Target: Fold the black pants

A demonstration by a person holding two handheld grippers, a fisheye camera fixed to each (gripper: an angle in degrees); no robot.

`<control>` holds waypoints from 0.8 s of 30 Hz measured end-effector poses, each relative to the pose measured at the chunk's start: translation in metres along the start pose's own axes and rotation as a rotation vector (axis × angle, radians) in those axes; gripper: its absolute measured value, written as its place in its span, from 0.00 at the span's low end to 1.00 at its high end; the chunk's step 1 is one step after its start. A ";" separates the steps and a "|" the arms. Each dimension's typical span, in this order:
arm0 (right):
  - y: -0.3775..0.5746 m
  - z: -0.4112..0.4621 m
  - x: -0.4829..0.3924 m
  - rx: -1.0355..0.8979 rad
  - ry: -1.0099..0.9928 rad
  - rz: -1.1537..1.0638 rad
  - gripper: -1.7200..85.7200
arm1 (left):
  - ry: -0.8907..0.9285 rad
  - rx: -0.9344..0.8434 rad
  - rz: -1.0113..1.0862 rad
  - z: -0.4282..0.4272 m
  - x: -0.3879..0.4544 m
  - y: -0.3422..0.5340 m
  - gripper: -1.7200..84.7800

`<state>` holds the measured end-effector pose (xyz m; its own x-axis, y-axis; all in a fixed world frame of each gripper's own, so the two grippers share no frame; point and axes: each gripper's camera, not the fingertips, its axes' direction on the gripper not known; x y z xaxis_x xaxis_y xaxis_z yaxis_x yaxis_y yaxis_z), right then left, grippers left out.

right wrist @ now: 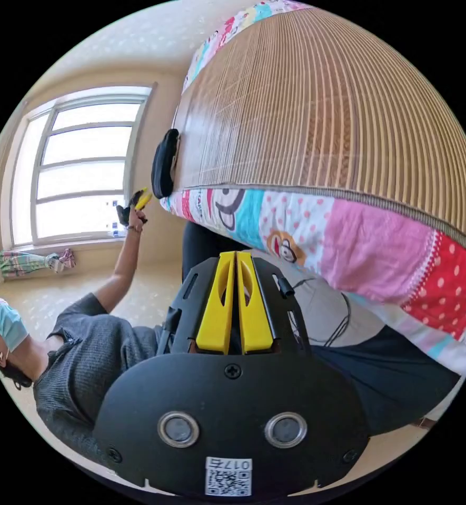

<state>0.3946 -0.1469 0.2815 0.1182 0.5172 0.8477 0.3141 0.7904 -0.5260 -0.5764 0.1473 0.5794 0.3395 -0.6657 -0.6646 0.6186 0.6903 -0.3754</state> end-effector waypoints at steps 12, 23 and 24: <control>0.044 -0.060 0.105 0.296 -0.410 0.140 0.02 | 0.052 0.335 -0.321 0.017 -0.008 0.068 0.06; 0.015 0.053 0.133 0.030 -0.316 0.021 0.03 | 0.543 -0.184 -0.088 0.050 0.155 0.237 0.01; 0.016 0.060 0.134 0.021 -0.293 0.012 0.03 | 0.573 -0.215 -0.071 0.052 0.168 0.246 0.01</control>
<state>0.3590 -0.0448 0.3824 -0.1561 0.5968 0.7870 0.2940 0.7888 -0.5398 -0.3304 0.1903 0.4095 -0.1689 -0.4954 -0.8521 0.4487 0.7311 -0.5140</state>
